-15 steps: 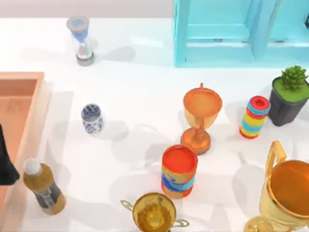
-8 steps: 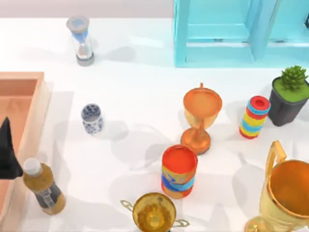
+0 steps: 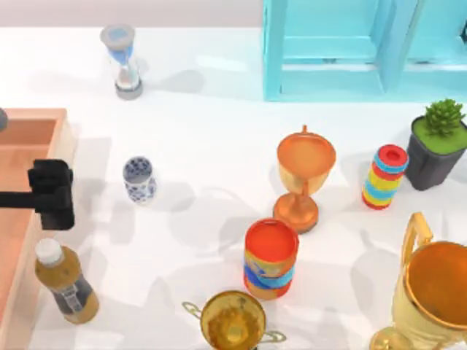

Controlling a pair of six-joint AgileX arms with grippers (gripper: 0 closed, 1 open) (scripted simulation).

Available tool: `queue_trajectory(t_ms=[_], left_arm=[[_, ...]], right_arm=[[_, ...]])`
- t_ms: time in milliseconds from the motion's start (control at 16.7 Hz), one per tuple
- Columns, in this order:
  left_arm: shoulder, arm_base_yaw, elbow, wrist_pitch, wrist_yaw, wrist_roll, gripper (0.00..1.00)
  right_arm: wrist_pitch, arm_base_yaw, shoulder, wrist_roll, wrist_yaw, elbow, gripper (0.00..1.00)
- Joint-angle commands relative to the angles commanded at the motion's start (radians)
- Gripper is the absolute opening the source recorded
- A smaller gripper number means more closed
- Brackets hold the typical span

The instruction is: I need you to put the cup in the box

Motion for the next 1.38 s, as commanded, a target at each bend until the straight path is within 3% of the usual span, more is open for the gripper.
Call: queue_trajectory(t_ms=[420,660,1020,1380], left_arm=[[0.703,-0.124,0.532,-0.521,-0.017,-0.110,1.00],[1.025,-0.171,0.853,-0.740,-0.028,-0.164,1.00],[1.299,-0.202,1.245,-0.881,-0.038,-0.220,1.00],[1.352,-0.204,1.340,-0.894,-0.041,-0.233,1.00]], right_arm=[[0.000,0.000,0.000,0.000,0.000,0.000,1.00],[0.000,0.000,0.000,0.000,0.000,0.000,1.00],[0.000,0.000,0.000,0.000,0.000,0.000,1.00],[0.000,0.000,0.000,0.000,0.000,0.000,1.00]])
